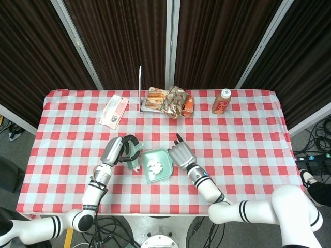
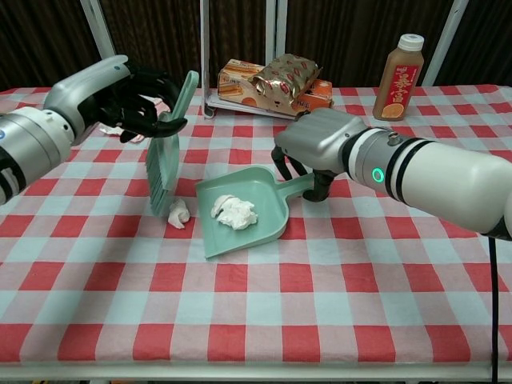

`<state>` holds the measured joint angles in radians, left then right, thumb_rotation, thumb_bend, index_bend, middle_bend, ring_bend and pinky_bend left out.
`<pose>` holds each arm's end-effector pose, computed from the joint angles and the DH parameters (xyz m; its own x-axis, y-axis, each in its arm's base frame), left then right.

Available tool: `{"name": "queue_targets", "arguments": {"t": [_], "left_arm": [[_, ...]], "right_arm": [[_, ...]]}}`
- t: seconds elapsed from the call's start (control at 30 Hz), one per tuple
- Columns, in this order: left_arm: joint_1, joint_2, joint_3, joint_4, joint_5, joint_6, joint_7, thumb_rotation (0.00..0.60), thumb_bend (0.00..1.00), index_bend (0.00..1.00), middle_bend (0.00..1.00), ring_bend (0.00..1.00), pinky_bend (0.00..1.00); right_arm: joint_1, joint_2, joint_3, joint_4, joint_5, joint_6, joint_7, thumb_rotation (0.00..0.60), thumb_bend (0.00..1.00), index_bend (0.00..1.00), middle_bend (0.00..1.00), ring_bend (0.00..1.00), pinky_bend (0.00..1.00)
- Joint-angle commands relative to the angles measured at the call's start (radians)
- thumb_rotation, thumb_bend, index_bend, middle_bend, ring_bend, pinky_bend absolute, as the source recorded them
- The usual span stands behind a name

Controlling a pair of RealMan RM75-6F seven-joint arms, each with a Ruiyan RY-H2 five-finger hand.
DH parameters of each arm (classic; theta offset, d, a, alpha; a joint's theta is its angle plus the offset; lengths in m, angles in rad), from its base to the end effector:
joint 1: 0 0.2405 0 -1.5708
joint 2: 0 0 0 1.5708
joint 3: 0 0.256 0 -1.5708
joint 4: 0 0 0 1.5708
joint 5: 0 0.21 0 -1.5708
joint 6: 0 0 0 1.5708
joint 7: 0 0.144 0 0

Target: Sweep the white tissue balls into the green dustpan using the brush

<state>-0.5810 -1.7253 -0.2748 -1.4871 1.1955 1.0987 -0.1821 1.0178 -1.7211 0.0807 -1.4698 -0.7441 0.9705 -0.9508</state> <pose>-0.1365 0.3148 -0.0350 -0.2862 0.2983 0.9106 0.9314 -0.1364 0.3375 -0.0843 -0.3324 -0.0858 0.8109 -0.1760 0.5581 -0.5497 -0.5564 0.6231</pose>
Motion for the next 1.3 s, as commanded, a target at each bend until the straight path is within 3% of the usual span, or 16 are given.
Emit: {"name": "queue_targets", "arguments": {"t": [0.03, 0.53, 0.67, 1.0, 1.3], "left_arm": [[0.005, -0.006, 0.012, 0.011, -0.001, 0.000, 0.002, 0.600, 0.41, 0.52, 0.51, 0.70, 0.83], [-0.045, -0.144, -0.010, 0.086, -0.017, -0.041, -0.031, 0.600, 0.41, 0.52, 0.51, 0.70, 0.83], [-0.058, -0.168, -0.031, 0.096, -0.017, -0.048, -0.067, 0.600, 0.42, 0.52, 0.51, 0.70, 0.83], [-0.078, -0.168, -0.059, 0.106, -0.004, -0.091, -0.166, 0.600, 0.42, 0.52, 0.51, 0.69, 0.82], [-0.077, -0.112, -0.052, 0.101, 0.039, -0.063, -0.129, 0.600, 0.42, 0.52, 0.51, 0.69, 0.82]], "right_arm": [[0.004, -0.006, -0.002, -0.002, 0.009, 0.007, -0.009, 0.600, 0.41, 0.68, 0.58, 0.24, 0.06], [0.009, -0.045, 0.016, 0.019, 0.021, 0.015, 0.008, 0.600, 0.41, 0.68, 0.58, 0.24, 0.06], [0.006, -0.054, 0.024, 0.035, 0.013, 0.024, 0.022, 0.600, 0.46, 0.68, 0.58, 0.25, 0.06], [-0.025, -0.051, 0.047, 0.074, -0.044, -0.029, 0.177, 0.600, 0.47, 0.69, 0.58, 0.25, 0.06], [-0.045, -0.058, 0.043, 0.118, -0.079, -0.046, 0.236, 0.600, 0.46, 0.69, 0.58, 0.24, 0.06]]}}
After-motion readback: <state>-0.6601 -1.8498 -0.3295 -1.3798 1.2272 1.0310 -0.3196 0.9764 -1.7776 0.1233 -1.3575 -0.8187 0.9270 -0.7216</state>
